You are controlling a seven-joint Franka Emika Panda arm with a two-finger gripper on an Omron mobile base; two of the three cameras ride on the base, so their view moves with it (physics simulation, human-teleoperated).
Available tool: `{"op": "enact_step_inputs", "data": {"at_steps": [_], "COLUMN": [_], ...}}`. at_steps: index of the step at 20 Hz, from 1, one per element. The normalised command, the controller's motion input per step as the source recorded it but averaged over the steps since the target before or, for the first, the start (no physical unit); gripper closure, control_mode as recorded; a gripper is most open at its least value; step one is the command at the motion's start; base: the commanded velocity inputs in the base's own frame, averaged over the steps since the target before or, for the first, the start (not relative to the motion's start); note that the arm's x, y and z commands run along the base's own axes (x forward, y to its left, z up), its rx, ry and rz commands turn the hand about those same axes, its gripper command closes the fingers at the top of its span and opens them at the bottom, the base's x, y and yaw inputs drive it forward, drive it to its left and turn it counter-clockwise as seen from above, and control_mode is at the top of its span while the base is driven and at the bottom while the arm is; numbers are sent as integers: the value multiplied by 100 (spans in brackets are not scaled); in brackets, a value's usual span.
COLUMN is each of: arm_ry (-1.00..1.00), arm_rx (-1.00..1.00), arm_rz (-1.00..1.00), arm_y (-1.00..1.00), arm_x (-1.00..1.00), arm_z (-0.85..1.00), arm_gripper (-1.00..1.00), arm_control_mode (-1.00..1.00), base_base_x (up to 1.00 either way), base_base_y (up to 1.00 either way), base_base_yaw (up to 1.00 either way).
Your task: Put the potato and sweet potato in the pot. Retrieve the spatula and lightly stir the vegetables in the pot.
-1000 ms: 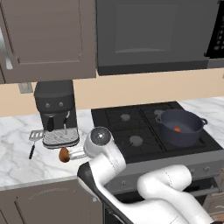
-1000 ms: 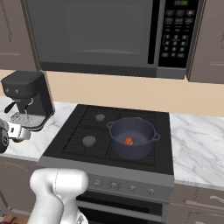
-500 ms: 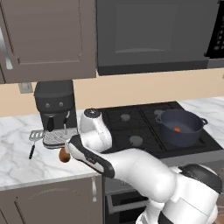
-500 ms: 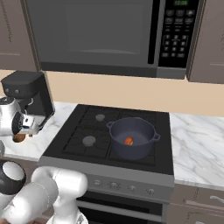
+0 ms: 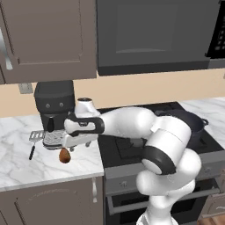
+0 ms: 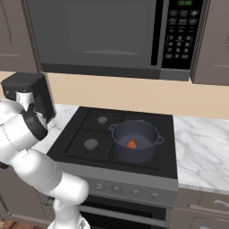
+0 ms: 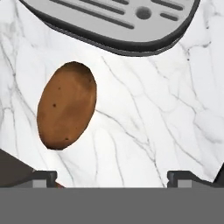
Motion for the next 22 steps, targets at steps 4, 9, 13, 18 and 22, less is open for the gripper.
{"op": "enact_step_inputs", "data": {"at_steps": [4,9,13,18,22], "arm_ry": [-14,-20,-23,-15,-3], "arm_rx": [0,1,6,7,3], "arm_rz": [0,0,0,0,0], "arm_y": [26,0,2,5,7], "arm_x": [-15,-17,-3,0,0], "arm_z": [-1,-3,-34,-16,0], "arm_gripper": [-100,-100,-100,-100,-100], "arm_control_mode": [-100,-100,-100,-100,-100], "base_base_x": [0,0,0,0,0], "base_base_y": [0,0,0,0,0], "base_base_yaw": [0,0,0,0,0]}}
